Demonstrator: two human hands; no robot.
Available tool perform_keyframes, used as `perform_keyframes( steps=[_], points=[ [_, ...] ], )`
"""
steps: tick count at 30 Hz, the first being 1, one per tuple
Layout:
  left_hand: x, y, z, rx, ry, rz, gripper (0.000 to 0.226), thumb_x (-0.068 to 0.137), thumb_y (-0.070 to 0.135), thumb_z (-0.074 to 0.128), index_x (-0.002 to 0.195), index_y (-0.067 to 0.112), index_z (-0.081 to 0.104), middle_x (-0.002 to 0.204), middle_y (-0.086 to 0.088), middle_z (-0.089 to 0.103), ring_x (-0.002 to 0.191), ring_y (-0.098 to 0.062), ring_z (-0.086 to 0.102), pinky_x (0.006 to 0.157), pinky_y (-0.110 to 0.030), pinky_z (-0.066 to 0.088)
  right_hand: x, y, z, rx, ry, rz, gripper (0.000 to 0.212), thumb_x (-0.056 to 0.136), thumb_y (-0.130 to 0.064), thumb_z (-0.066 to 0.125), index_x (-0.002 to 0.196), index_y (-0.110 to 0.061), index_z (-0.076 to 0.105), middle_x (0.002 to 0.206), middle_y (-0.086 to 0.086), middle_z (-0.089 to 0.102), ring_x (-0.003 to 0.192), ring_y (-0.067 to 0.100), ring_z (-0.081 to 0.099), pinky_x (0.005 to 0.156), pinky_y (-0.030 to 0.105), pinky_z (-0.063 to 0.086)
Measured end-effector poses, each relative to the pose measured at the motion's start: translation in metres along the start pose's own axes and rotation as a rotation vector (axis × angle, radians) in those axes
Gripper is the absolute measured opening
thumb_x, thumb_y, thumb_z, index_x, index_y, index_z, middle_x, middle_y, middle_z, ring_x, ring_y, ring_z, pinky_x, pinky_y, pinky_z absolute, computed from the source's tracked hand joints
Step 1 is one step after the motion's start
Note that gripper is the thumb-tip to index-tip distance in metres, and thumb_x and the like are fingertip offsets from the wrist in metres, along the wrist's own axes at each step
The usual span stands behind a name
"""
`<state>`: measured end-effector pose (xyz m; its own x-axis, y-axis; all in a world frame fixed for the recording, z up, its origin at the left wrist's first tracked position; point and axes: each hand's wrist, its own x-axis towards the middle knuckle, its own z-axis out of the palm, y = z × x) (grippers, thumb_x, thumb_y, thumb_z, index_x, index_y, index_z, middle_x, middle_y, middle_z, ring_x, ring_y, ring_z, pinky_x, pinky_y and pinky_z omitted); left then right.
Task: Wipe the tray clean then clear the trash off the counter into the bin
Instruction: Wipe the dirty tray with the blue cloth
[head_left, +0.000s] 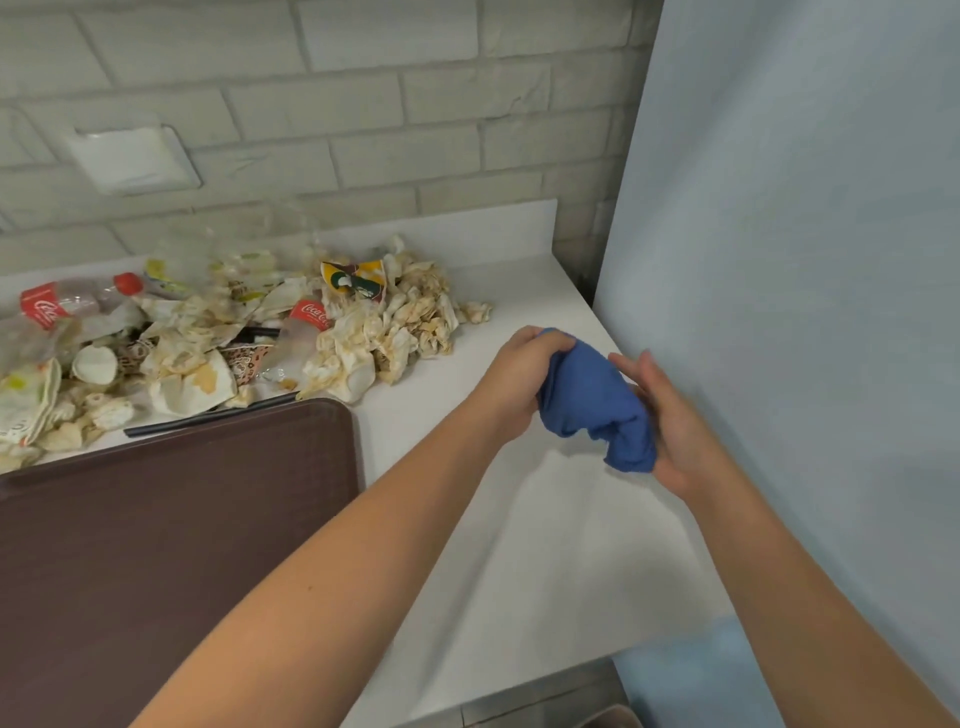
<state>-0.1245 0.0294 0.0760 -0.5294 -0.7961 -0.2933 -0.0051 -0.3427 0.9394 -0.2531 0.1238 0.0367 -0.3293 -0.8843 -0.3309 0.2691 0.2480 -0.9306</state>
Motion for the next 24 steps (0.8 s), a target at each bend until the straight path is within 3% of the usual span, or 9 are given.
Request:
perform_keyframes(
  steps=[3,5,7,11,13,16,19,22,24],
  points=[
    [0.005,0.015,0.013,0.105,-0.061,0.034,0.004,0.089,0.016,0.055,0.085,0.017,0.054,0.084,0.000,0.060,0.079,-0.013,0.057,0.074,-0.027,0.045,0.014,0.006,-0.010,0.194,-0.055,0.066,0.070,0.083,-0.072,0.035,0.130,-0.022,0.052,0.121,0.010,0.063,0.091,0.023,0.066,0.070,0.039,0.053],
    [0.007,0.022,0.019,0.155,-0.107,0.055,0.007,0.088,0.016,0.056,0.083,0.018,0.053,0.081,0.000,0.058,0.077,-0.013,0.055,0.074,-0.028,0.043,0.022,0.014,-0.013,0.251,-0.095,0.052,0.074,0.085,-0.071,0.036,0.133,-0.016,0.051,0.131,0.012,0.058,0.114,0.024,0.060,0.096,0.045,0.046],
    [0.008,0.026,0.023,0.150,-0.138,0.071,0.008,0.087,0.016,0.057,0.081,0.018,0.053,0.078,-0.001,0.058,0.076,-0.014,0.055,0.075,-0.030,0.044,0.025,0.017,-0.010,0.363,-0.128,0.032,0.065,0.093,-0.061,0.031,0.135,-0.014,0.049,0.134,0.011,0.055,0.125,0.026,0.052,0.106,0.045,0.038],
    [0.014,0.028,0.015,0.146,-0.081,0.092,0.009,0.089,0.017,0.058,0.081,0.018,0.053,0.077,0.000,0.058,0.074,-0.014,0.056,0.072,-0.028,0.046,0.027,0.016,-0.007,0.382,-0.145,0.027,0.049,0.099,-0.042,0.037,0.136,-0.013,0.048,0.131,0.013,0.058,0.122,0.028,0.054,0.099,0.044,0.047],
    [0.021,0.024,0.003,0.224,-0.001,0.101,0.006,0.089,0.022,0.058,0.087,0.019,0.053,0.084,-0.001,0.059,0.080,-0.015,0.057,0.074,-0.028,0.046,0.031,0.011,-0.012,0.289,-0.008,0.014,0.040,0.096,-0.035,0.047,0.128,-0.012,0.056,0.125,0.011,0.063,0.116,0.025,0.059,0.090,0.039,0.051],
    [0.029,0.011,-0.013,0.263,0.120,0.006,0.020,0.087,0.027,0.060,0.103,0.015,0.054,0.102,-0.007,0.062,0.096,-0.023,0.060,0.087,-0.040,0.051,0.037,-0.006,-0.023,0.074,0.166,0.017,0.034,0.092,-0.033,0.056,0.118,-0.011,0.062,0.113,0.009,0.068,0.101,0.020,0.065,0.082,0.032,0.050],
    [0.033,-0.004,-0.019,0.204,0.120,-0.130,0.011,0.089,0.020,0.056,0.093,0.009,0.058,0.100,-0.012,0.064,0.094,-0.026,0.061,0.091,-0.044,0.049,0.043,-0.025,-0.030,-0.148,0.230,0.062,0.032,0.090,-0.034,0.060,0.112,-0.012,0.062,0.102,0.007,0.069,0.093,0.023,0.065,0.076,0.033,0.051],
    [0.042,-0.021,-0.022,0.264,0.161,-0.162,0.012,0.090,0.016,0.053,0.094,0.005,0.056,0.097,-0.012,0.063,0.089,-0.025,0.059,0.077,-0.037,0.051,0.052,-0.029,-0.029,-0.358,0.210,0.051,0.025,0.091,-0.031,0.060,0.109,-0.014,0.062,0.104,0.007,0.068,0.087,0.020,0.064,0.070,0.031,0.049],
    [0.046,-0.034,-0.027,0.454,0.210,-0.092,0.017,0.090,0.018,0.053,0.103,0.007,0.051,0.097,-0.008,0.058,0.084,-0.020,0.056,0.068,-0.029,0.046,0.058,-0.018,-0.025,-0.634,0.240,0.033,0.034,0.092,-0.029,0.058,0.120,-0.010,0.057,0.115,0.005,0.064,0.099,0.026,0.061,0.077,0.031,0.045]
  ],
)
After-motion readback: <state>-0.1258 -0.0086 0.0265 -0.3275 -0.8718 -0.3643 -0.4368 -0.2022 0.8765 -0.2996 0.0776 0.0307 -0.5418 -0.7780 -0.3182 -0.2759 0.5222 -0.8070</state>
